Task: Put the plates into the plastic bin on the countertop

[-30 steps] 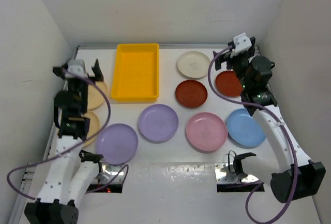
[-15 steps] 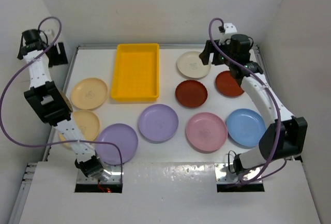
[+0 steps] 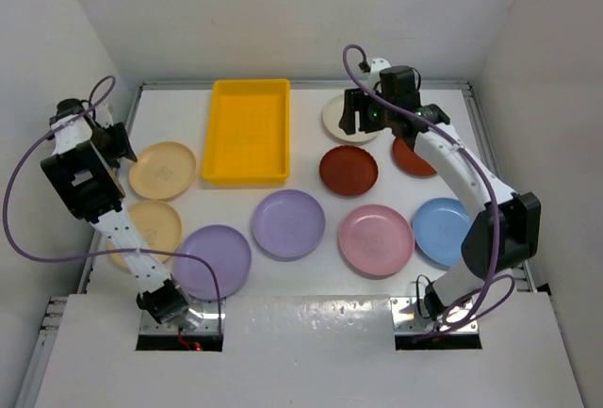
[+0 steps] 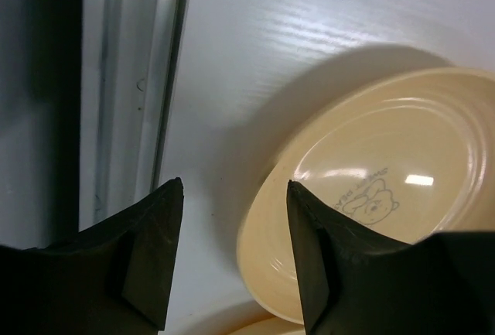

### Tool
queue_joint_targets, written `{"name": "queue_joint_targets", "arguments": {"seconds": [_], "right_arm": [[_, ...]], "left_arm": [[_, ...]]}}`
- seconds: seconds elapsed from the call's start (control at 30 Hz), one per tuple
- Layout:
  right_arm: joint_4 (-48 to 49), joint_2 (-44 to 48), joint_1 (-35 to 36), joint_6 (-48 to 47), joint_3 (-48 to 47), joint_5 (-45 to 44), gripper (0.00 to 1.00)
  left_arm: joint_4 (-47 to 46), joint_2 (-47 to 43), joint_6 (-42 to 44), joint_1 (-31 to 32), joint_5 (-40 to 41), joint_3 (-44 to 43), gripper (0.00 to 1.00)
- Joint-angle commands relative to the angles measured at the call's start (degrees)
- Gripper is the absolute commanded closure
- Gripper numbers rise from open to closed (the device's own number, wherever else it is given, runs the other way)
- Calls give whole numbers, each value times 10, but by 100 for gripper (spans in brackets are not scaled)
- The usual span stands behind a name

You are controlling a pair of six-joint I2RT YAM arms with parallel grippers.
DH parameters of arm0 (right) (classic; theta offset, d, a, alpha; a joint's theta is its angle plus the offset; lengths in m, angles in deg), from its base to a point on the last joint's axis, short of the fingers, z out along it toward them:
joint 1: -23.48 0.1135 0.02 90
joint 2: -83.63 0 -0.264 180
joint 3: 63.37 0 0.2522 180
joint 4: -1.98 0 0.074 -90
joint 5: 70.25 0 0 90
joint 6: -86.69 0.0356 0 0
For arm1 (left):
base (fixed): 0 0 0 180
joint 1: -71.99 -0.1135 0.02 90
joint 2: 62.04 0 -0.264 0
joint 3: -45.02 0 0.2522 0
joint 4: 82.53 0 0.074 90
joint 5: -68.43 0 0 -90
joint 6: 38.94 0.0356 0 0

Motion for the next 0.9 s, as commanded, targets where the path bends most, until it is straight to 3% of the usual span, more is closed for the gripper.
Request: {"name": "queue_joint_targets", "arguments": {"seconds": [0.0, 0.23, 0.33, 0.37, 0.43, 0.6, 0.73, 0.87], "right_arm": [[-19, -20, 17, -3, -50, -10, 32], [-75, -72, 53, -66, -163, -25, 28], [-60, -75, 66, -82, -176, -35, 27], [-57, -73, 69, -85, -173, -35, 27], [-37, -67, 73, -88, -159, -35, 26], [-8, -39, 76, -98, -120, -45, 25], [17, -15, 77, -100, -83, -53, 25], [24, -4, 77, -98, -58, -60, 25]], "left_arm": [[-32, -24, 10, -7, 13, 32, 41], [-68, -12, 4, -13, -13, 96, 57], [-74, -12, -3, -7, -19, 101, 78], [-74, -12, -11, -7, -19, 101, 91], [-74, -17, -30, -14, -19, 80, 100], [-74, -53, -62, -28, -52, -20, 100], [-138, -108, -105, -23, -63, -59, 100], [-227, -172, -142, 50, -86, -49, 100]]}}
